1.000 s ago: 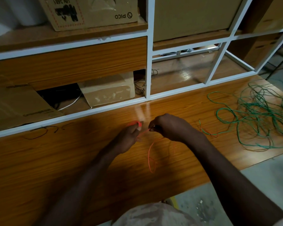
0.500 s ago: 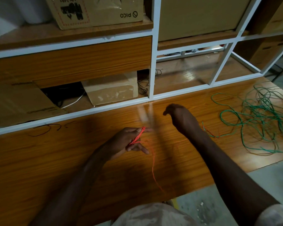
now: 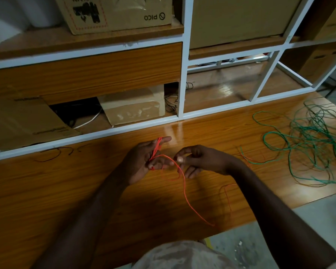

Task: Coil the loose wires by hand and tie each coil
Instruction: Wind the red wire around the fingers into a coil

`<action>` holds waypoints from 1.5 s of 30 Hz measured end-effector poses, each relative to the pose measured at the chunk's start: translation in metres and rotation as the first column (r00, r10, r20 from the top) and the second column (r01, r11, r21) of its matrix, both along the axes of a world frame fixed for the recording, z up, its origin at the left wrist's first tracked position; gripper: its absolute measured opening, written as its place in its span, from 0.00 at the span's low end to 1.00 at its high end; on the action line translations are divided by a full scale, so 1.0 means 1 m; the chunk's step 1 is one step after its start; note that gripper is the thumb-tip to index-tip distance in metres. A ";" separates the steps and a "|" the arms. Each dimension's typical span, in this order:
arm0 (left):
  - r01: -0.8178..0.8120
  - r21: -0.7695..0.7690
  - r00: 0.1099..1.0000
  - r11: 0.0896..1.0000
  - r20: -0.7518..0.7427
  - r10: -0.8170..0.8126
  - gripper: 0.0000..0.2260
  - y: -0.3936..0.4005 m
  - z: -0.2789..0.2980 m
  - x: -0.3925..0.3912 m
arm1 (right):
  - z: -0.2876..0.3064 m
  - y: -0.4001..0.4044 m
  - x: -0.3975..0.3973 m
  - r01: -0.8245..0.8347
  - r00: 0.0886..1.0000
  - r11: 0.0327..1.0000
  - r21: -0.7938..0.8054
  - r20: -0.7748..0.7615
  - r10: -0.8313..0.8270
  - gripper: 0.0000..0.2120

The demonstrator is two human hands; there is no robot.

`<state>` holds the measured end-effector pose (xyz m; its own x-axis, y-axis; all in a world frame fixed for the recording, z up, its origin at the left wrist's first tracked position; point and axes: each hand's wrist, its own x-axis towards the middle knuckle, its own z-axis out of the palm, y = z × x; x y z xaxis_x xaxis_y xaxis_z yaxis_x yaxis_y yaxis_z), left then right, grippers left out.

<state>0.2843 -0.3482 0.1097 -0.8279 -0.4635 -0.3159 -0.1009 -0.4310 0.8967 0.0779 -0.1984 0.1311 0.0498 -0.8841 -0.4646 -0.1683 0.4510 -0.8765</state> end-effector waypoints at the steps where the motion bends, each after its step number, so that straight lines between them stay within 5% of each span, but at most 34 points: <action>1: -0.001 -0.007 1.000 1.000 -0.017 0.001 0.21 -0.002 0.004 0.002 | 0.004 0.003 0.001 -0.026 0.999 1.000 0.006 0.045 0.026 0.22; 5: -0.030 -0.012 1.000 0.999 -0.005 0.030 0.21 -0.006 0.008 0.006 | 0.004 0.007 0.004 -0.047 0.992 0.999 -0.006 0.118 0.048 0.28; 10: -0.046 0.033 0.998 0.998 -0.034 0.048 0.21 -0.009 0.006 0.006 | -0.003 -0.001 -0.003 0.000 0.967 0.988 -0.155 -0.250 -0.039 0.19; 13: -0.075 0.076 0.994 0.994 -0.069 0.081 0.22 -0.010 0.007 0.008 | -0.013 -0.007 -0.012 -0.110 0.745 0.955 -0.274 -0.659 -0.103 0.22; 16: -0.102 0.104 0.988 0.989 -0.101 0.113 0.22 -0.012 0.008 0.006 | -0.031 -0.008 -0.011 -0.224 0.609 0.952 -0.210 -0.792 -0.031 0.17; 22: -0.193 0.206 0.961 0.959 -0.159 0.228 0.21 -0.025 0.007 0.003 | -0.066 0.001 0.016 -0.364 0.792 0.850 -0.380 -0.607 0.068 0.20; 25: -0.278 0.258 0.938 0.925 -0.137 0.320 0.22 -0.035 -0.002 0.005 | -0.074 0.006 0.024 -0.236 0.892 0.858 -0.457 -0.452 0.005 0.15; 28: -0.350 0.288 0.918 0.891 -0.082 0.387 0.22 -0.042 -0.013 0.009 | -0.073 0.010 0.022 0.032 0.984 0.860 -0.509 -0.133 -0.115 0.07; 30: -0.377 0.298 0.911 0.877 -0.050 0.409 0.21 -0.044 -0.024 0.012 | -0.068 0.013 0.015 0.360 0.933 0.819 -0.446 0.158 -0.323 0.03; 34: -0.414 0.278 0.903 0.867 0.011 0.428 0.21 -0.044 -0.043 0.017 | -0.056 0.020 -0.005 0.781 0.604 0.575 -0.244 0.532 -0.594 0.07; 36: -0.414 0.265 0.907 0.871 0.036 0.420 0.20 -0.042 -0.049 0.018 | -0.050 0.021 -0.017 0.806 0.571 0.561 -0.192 0.506 -0.647 0.18; 38: -0.391 0.243 0.919 0.888 0.054 0.390 0.20 -0.036 -0.052 0.016 | -0.046 0.020 -0.024 0.770 0.638 0.587 -0.250 0.322 -0.700 0.24; 43: -0.149 0.211 0.988 0.966 0.068 0.138 0.21 -0.003 -0.044 0.010 | -0.038 -0.002 -0.036 0.643 0.681 0.619 -0.451 -0.033 -0.731 0.21; 45: -0.045 0.253 0.996 0.967 0.085 0.024 0.21 0.014 -0.041 0.005 | -0.040 -0.010 -0.049 0.649 0.669 0.601 -0.465 -0.027 -0.743 0.19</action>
